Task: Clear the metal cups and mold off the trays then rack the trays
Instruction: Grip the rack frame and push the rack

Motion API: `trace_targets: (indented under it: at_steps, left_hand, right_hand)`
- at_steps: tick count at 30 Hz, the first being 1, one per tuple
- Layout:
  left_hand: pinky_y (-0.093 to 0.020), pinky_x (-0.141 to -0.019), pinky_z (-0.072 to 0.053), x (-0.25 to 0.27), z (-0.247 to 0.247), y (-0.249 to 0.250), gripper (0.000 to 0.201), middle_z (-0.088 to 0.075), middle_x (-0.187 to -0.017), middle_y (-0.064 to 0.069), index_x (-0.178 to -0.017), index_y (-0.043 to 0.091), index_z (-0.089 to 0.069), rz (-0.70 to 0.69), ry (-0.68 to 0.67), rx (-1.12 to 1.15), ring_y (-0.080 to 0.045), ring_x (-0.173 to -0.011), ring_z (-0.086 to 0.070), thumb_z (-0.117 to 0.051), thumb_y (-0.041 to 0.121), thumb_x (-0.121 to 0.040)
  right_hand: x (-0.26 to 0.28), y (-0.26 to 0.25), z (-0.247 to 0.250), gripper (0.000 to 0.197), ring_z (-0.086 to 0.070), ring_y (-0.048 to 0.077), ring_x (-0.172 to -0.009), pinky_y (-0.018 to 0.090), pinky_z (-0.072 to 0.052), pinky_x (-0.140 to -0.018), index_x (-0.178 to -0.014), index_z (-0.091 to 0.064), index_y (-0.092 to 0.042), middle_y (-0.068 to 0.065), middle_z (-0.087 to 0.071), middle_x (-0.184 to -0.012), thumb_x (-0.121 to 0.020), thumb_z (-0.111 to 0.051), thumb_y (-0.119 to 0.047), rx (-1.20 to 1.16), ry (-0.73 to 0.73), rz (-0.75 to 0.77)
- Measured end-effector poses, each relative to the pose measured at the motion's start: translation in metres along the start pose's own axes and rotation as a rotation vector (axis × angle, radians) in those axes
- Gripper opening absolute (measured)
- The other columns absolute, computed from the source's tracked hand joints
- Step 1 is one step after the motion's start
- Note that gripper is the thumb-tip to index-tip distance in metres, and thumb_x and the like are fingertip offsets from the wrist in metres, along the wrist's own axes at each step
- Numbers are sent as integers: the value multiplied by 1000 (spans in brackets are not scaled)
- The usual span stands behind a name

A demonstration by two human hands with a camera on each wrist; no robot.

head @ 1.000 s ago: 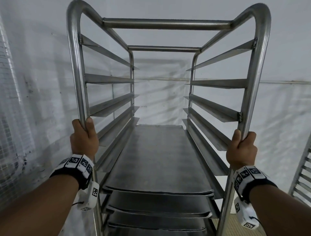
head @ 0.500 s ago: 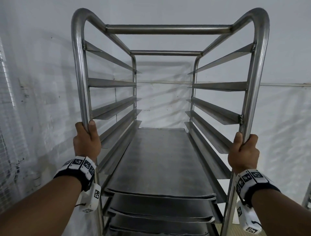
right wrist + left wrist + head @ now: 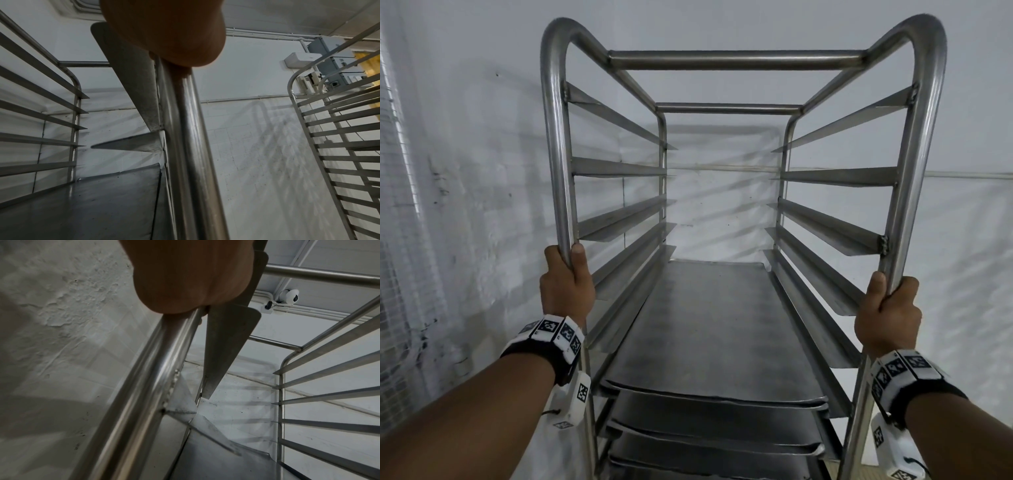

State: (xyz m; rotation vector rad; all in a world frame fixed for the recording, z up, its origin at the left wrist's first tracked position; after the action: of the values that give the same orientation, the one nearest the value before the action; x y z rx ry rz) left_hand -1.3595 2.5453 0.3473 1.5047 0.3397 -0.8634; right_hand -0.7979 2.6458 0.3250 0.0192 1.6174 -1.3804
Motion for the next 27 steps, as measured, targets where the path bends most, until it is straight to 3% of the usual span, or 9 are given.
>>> trace_targets:
  at_steps: [6,11,16,20,23,25,27]
  left_hand:
    - [-24,-48,-25,-4,3,2,45,-47,-62,-4,-105,3,-44,-28,13,3,-21,-50,-42,-34,48,-106]
    - [-33,-51,-34,-6,-2,-3,52,-52,-63,-7,-111,7,-41,-43,-53,-13,-29,-52,-51,-28,56,-104]
    - [-39,-62,-39,-2,-2,-4,54,-53,-70,-9,-114,11,-38,64,-149,-34,-33,-61,-52,-24,62,-102]
    - [-45,-77,-41,0,-2,-2,56,-55,-91,-18,-119,12,-35,187,-298,-93,-41,-86,-57,-20,63,-102]
    - [-46,-92,-40,-1,-1,5,60,-55,-120,-26,-134,6,-32,313,-410,-162,-48,-115,-56,-21,57,-104]
    - [-46,-109,-36,3,-6,6,67,-42,-149,-30,-150,0,-22,432,-481,-180,-47,-135,-44,-30,50,-106]
    - [-46,-116,-29,14,0,24,87,-25,-161,-28,-159,2,-3,476,-512,-174,-46,-144,-33,-42,54,-101]
  right_hand:
    - [5,-1,-5,49,-48,37,-60,41,-41,-58,-102,-33,-11,15,-49,-65,-96,-29,-59,10,3,-9]
    - [5,0,-4,44,-49,38,-62,43,-43,-60,-102,-32,-12,16,-51,-68,-99,-31,-56,54,-27,-21]
    - [5,-7,-3,41,-49,38,-66,44,-42,-65,-104,-31,-11,18,-52,-73,-102,-32,-52,119,-130,-70]
    - [7,-12,2,49,-57,45,-78,46,-41,-70,-105,-32,-12,24,-56,-81,-100,-26,-60,241,-216,-96]
    - [8,-16,7,55,-59,49,-97,46,-38,-76,-110,-35,-9,31,-61,-103,-100,-24,-62,331,-330,-166]
    - [13,-14,3,51,-57,50,-109,46,-38,-85,-111,-35,-7,34,-58,-118,-101,-30,-56,326,-424,-250]
    - [22,-25,2,51,-54,51,-117,50,-41,-97,-119,-33,-4,34,-52,-130,-97,-37,-50,316,-476,-228]
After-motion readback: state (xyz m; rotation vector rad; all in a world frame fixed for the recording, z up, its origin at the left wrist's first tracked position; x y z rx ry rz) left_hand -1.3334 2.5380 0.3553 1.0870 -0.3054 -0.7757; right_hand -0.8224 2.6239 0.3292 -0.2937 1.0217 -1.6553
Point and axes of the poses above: each hand's wrist, its own x-axis away from the middle knuckle, its own z-axis out of the back of the hand, y = z × x, the point moved 9 cm from there along -x, towards the middle knuckle
